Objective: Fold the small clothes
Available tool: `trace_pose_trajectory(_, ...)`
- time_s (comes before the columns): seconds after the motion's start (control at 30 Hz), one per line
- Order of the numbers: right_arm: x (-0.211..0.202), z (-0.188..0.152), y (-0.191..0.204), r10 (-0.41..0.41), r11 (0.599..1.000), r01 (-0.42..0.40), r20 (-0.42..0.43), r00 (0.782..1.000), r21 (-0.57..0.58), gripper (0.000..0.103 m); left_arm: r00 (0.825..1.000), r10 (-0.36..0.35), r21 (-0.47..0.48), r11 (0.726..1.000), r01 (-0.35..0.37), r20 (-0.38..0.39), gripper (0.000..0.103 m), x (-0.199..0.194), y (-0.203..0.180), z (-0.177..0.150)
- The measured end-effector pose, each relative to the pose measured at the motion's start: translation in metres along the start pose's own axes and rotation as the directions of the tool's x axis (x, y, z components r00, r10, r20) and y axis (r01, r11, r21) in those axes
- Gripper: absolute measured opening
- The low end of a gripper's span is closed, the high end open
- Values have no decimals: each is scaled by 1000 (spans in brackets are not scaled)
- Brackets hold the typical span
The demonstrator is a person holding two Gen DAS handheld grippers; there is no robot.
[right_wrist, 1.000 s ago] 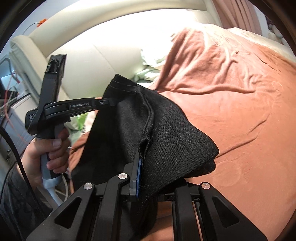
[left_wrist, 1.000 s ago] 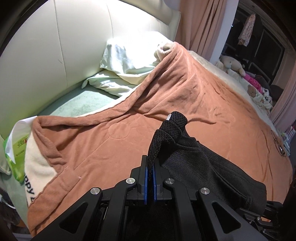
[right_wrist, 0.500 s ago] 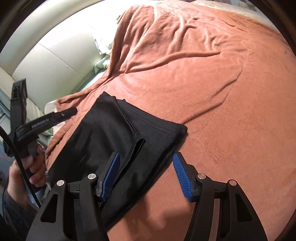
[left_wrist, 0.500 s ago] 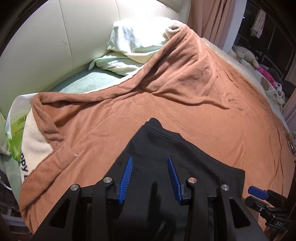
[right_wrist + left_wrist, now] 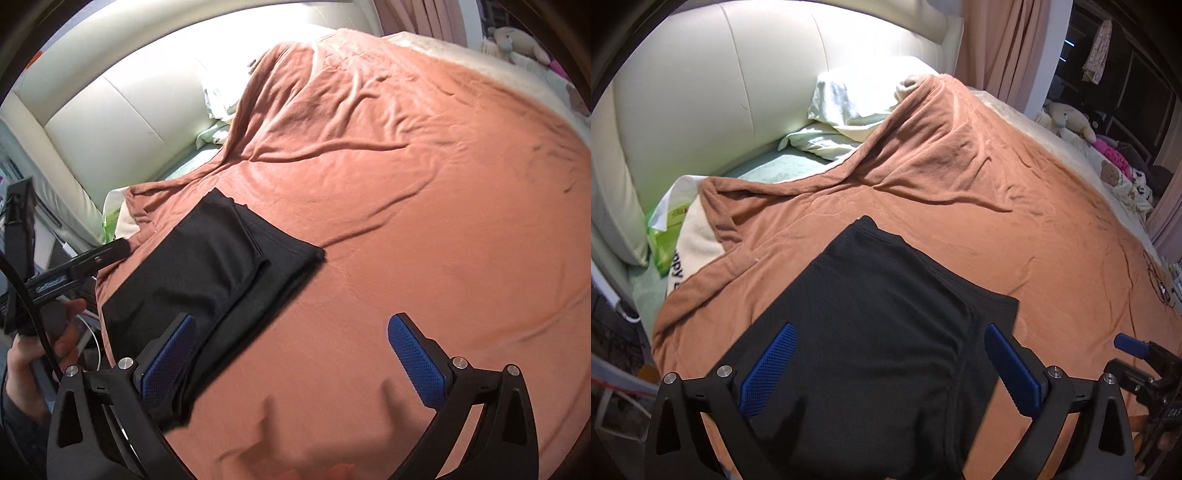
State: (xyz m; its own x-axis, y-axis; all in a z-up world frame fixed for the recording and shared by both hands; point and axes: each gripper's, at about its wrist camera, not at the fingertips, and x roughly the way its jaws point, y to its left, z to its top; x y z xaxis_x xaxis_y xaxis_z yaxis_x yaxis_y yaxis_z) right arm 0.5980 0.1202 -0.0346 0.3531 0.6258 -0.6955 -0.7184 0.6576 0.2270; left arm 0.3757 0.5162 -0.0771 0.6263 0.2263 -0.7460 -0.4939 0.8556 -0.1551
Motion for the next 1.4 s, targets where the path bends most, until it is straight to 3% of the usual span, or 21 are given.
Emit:
trace_pose_trajectory(0.4,-100,-40,-21,-26,999,23,65,998,34,103,997,-33,-45,998,36,64,102,-70,-42,-60)
trace_pose_trajectory(0.83,-196,-93,-49,-66,997,59,121,990,58,103,987,-72,-13,997,74,145,102,-134,-109,-114)
trace_pose_trajectory(1.4,-336,-189,-65,-116,992,98,274,955,79,103,968,-133,107,988,112,211,102,-225,-185,-187)
